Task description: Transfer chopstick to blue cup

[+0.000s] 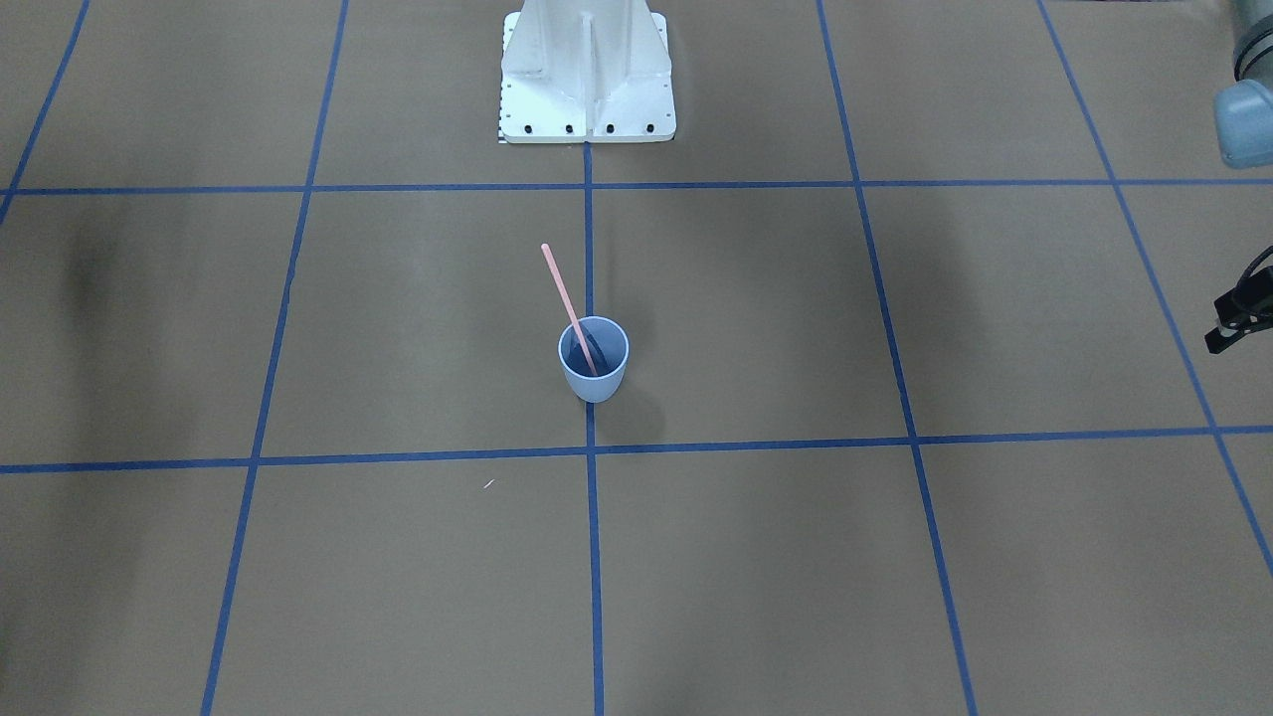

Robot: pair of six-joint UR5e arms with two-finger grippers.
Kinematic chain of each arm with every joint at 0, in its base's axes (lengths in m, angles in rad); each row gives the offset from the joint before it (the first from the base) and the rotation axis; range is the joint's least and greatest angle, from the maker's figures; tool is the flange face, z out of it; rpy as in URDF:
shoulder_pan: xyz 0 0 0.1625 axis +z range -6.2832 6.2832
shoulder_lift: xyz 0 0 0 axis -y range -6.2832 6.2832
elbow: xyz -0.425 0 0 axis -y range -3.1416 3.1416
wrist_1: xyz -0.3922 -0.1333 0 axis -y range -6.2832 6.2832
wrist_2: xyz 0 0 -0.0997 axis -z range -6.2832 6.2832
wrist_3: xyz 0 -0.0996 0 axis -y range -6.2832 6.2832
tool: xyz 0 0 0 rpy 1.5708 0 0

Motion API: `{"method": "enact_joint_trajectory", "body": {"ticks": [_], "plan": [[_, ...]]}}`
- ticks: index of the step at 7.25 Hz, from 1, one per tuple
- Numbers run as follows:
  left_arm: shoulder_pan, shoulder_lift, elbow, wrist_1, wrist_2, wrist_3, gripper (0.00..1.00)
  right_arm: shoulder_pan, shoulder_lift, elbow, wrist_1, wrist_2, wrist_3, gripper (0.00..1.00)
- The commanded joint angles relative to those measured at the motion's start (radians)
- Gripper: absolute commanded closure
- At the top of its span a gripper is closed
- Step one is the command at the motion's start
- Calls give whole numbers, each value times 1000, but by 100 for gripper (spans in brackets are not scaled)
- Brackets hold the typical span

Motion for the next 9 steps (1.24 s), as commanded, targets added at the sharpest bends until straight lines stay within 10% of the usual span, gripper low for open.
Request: {"method": "enact_joint_trajectory", "body": {"ticks": [1, 9], "plan": [[2, -1, -24, -8, 1, -64, 2, 0, 0, -7, 0, -7, -1, 0], [2, 11, -39, -20, -7, -63, 2, 0, 1, -22, 0, -9, -13, 0]]}}
